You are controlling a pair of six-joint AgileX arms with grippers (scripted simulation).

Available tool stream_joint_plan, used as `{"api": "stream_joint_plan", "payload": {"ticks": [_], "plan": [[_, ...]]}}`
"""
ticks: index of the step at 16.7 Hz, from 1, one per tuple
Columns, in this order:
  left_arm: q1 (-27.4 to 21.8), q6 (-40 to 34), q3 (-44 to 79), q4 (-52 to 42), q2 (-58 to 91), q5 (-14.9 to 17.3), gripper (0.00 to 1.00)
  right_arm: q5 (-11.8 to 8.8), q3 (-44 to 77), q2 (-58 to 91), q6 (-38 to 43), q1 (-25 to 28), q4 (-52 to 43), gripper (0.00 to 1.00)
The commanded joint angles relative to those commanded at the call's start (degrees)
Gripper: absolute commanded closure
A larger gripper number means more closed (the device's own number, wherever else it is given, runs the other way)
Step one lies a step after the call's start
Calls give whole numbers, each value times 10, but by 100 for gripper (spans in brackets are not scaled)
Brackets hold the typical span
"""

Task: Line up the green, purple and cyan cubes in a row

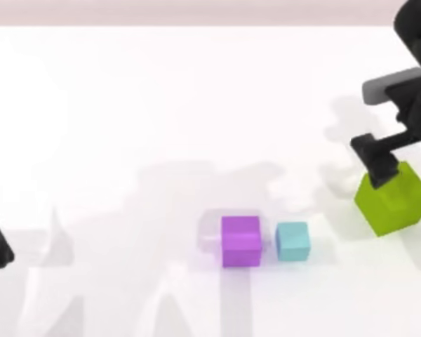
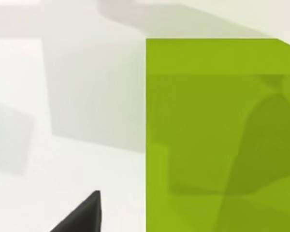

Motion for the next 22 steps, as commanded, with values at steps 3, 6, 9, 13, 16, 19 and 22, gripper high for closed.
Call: {"api": "stream_joint_plan", "payload": {"ticks": [3,6,9,13,16,19,22], "plan": [[5,-6,-10,12,-15,1,0,0,11,11,-1,2,-7,0],[5,-6,-10,12,-15,1,0,0,12,12,-1,-1,-7,0],[5,-6,-10,12,-15,1,0,0,-5,20,-1,1,16,0],[5,-6,-10,12,-15,1,0,0,-65,53,0,2,119,0],[5,-6,-10,12,-15,1,0,0,-103,75,1,3,175,0],[5,-6,-10,12,-15,1,0,0,-109,79,1,3,182,0],[5,-6,-10,12,-15,1,0,0,-109,79,1,3,182,8]]}}
